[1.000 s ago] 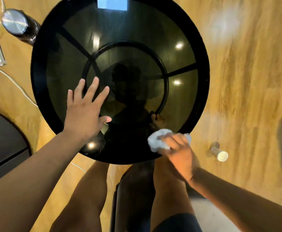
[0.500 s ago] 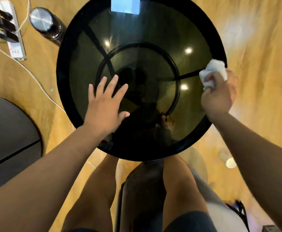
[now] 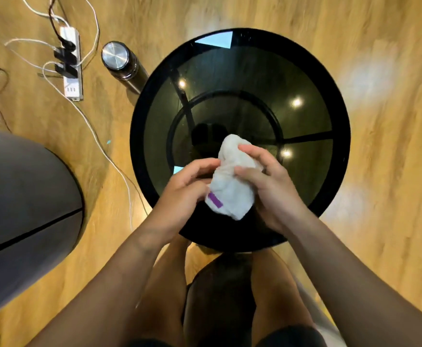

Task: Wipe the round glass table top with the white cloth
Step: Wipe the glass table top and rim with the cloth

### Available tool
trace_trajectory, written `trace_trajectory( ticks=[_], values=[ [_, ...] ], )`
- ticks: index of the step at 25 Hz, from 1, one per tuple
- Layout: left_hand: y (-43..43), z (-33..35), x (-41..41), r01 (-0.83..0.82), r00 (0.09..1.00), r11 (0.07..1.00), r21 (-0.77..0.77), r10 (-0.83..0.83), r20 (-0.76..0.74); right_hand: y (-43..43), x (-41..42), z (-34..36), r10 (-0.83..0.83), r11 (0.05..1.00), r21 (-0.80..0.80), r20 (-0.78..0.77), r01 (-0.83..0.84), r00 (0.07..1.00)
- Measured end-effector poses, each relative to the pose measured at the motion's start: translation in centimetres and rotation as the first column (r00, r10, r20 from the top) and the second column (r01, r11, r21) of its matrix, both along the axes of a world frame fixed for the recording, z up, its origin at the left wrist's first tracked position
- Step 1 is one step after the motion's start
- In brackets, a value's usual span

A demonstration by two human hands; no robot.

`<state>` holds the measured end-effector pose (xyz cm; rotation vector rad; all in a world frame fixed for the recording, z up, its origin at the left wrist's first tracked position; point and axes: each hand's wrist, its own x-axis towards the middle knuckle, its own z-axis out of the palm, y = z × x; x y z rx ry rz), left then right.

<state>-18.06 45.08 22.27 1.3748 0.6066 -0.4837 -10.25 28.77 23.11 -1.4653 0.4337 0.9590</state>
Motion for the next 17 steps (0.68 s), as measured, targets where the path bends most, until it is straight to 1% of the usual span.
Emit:
trace_trajectory(
  ticks=[1, 2, 4, 5, 6, 7, 8, 9, 10, 11, 12, 13, 14, 15, 16, 17],
  values=[
    [0.1, 0.3, 0.8, -0.044, 0.999, 0.994, -0.098, 0.044, -0.004, 0.3, 1.4, 0.4, -0.048, 0.994, 0.091, -0.093, 0.056, 0.995],
    [0.5, 0.5, 1.6, -0.083, 0.996, 0.985, -0.15, 0.084, 0.001, 0.3, 2.4, 0.6, -0.079, 0.983, 0.15, -0.178, 0.106, 0.981],
    [1.7, 0.7, 2.4, -0.085, 0.996, 0.98, -0.179, 0.09, 0.017, 0.2, 3.4, 0.7, -0.113, 0.956, 0.233, -0.262, 0.176, 0.959],
    [2.1, 0.7, 2.6, -0.055, 0.998, 0.985, -0.161, 0.059, 0.017, -0.1, 3.7, 0.6, -0.077, 0.957, 0.252, -0.254, 0.143, 0.964],
    [2.3, 0.7, 2.6, -0.043, 0.999, 0.991, -0.128, 0.045, 0.017, -0.3, 3.7, 0.5, 0.016, 0.97, 0.239, -0.2, 0.033, 0.98],
    [2.3, 0.5, 2.6, -0.078, 0.997, 0.992, -0.096, 0.08, 0.016, -0.5, 3.5, 0.4, 0.15, 0.975, 0.18, -0.103, -0.13, 0.983],
    [2.3, 0.2, 2.6, -0.146, 0.989, 0.986, -0.08, 0.148, 0.019, -0.7, 3.3, 0.2, 0.303, 0.951, 0.066, 0.001, -0.303, 0.953],
    [2.2, 0.1, 2.7, -0.217, 0.976, 0.973, -0.08, 0.219, 0.011, -0.8, 3.2, 0.1, 0.442, 0.897, -0.074, 0.09, -0.437, 0.893],
    [2.2, -0.1, 2.9, -0.276, 0.961, 0.957, -0.087, 0.275, -0.016, -0.9, 3.0, 0.0, 0.555, 0.828, -0.198, 0.154, -0.525, 0.817],
    [2.1, -0.2, 3.0, -0.33, 0.944, 0.936, -0.12, 0.324, -0.068, -0.8, 2.9, 0.0, 0.633, 0.768, -0.293, 0.204, -0.57, 0.747],
    [2.0, -0.4, 3.2, -0.384, 0.921, 0.905, -0.183, 0.362, -0.142, -0.8, 2.7, -0.1, 0.662, 0.742, -0.351, 0.247, -0.572, 0.707],
    [1.9, -0.5, 3.3, -0.433, 0.897, 0.858, -0.278, 0.379, -0.227, -0.8, 2.5, -0.4, 0.626, 0.772, -0.355, 0.281, -0.528, 0.727],
    [1.6, -0.3, 3.4, -0.462, 0.881, 0.811, -0.36, 0.373, -0.292, -0.6, 2.1, -0.5, 0.521, 0.848, -0.279, 0.293, -0.45, 0.802],
    [1.2, -0.3, 3.4, -0.456, 0.886, 0.781, -0.427, 0.354, -0.3, -0.4, 1.8, -0.5, 0.38, 0.924, -0.153, 0.265, -0.35, 0.886],
    [0.9, -0.4, 3.4, -0.421, 0.905, 0.777, -0.468, 0.326, -0.273, -0.2, 1.4, -0.5, 0.263, 0.965, -0.053, 0.222, -0.258, 0.939],
    [0.5, -0.4, 3.4, -0.385, 0.922, 0.79, -0.477, 0.304, -0.241, -0.1, 1.2, -0.5, 0.188, 0.981, -0.004, 0.206, -0.191, 0.96]
  ],
)
